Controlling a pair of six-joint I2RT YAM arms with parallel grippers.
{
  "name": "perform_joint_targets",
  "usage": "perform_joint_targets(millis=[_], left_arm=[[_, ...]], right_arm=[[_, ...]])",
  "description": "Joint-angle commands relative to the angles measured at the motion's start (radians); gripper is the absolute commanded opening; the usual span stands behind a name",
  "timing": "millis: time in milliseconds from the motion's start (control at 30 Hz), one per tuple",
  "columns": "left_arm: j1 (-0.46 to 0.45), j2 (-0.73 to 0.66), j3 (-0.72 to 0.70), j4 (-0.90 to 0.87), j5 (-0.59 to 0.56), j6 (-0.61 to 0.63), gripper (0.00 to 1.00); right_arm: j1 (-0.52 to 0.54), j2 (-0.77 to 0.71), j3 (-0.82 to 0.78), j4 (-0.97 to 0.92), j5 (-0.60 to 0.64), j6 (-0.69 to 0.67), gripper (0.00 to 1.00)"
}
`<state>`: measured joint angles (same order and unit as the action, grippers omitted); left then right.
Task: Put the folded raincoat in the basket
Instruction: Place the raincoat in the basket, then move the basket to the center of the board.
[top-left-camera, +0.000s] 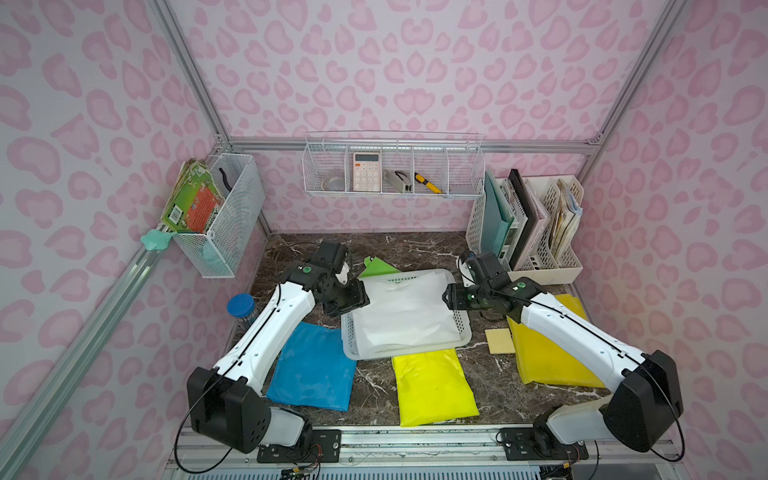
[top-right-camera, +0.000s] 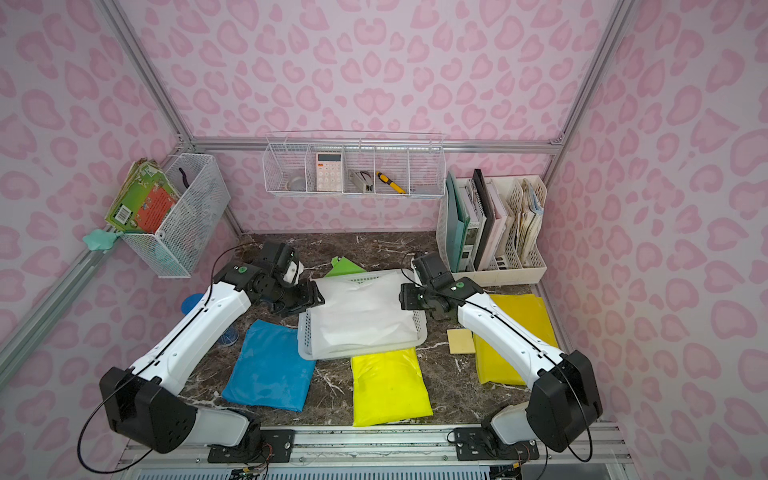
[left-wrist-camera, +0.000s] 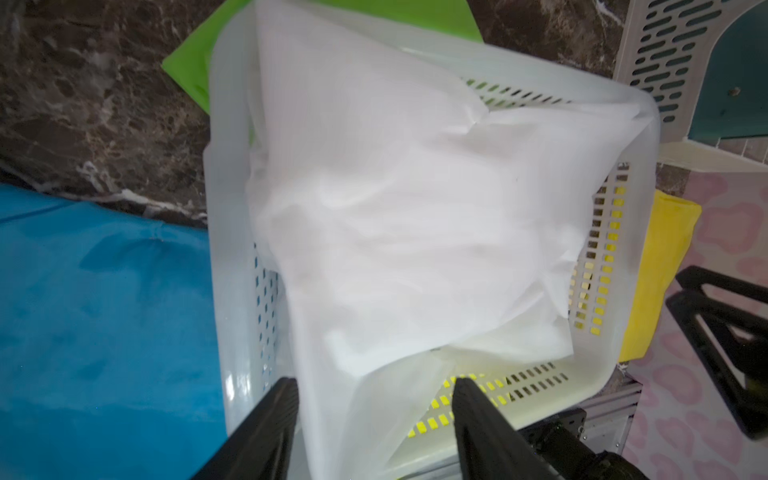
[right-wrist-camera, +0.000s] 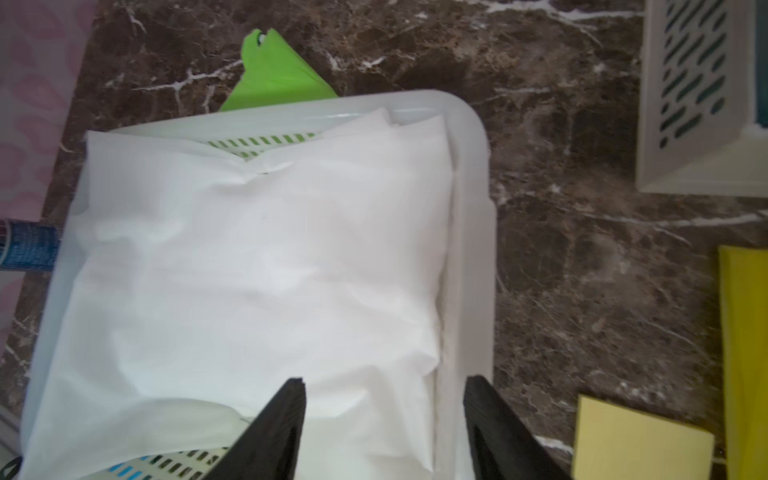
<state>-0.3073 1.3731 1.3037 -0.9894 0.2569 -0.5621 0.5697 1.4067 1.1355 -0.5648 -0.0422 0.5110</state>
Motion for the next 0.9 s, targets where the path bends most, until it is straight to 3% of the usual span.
perform_joint_targets(millis=[0,167,300,400,533,867], left_arm=[[-0.001,-0.089,-0.082,-0.018,0.062,-0.033,0.65],[-0.003,-0.208,-0.18,-0.007,0.101,-0.019,0.7],[-0.003,-0.221,-0.194,-0.027,0.062,-0.013,0.69],[-0.003,-0.259,-0.199,-0.029,-0.005,-0.03,0.68],[-0.003,-0.321,-0.225,-0.009,-0.062,-0.033,0.69],[-0.001,-0.316,-0.212,-0.054,-0.108,-0.013,0.69]], right_arm=[[-0.022,-0.024,-0.069,-0.014,-0.026,-0.01,0.67],[-0.021,-0.022,-0.184,0.111,-0.151,0.008,0.67],[-0.022,0.046,-0.184,0.165,-0.145,0.046,0.51],[-0.014,0.092,-0.181,0.208,-0.088,0.064,0.3],[-0.014,0.135,-0.188,0.261,-0.03,0.064,0.16],[-0.01,0.218,-0.136,0.328,0.121,0.08,0.06]])
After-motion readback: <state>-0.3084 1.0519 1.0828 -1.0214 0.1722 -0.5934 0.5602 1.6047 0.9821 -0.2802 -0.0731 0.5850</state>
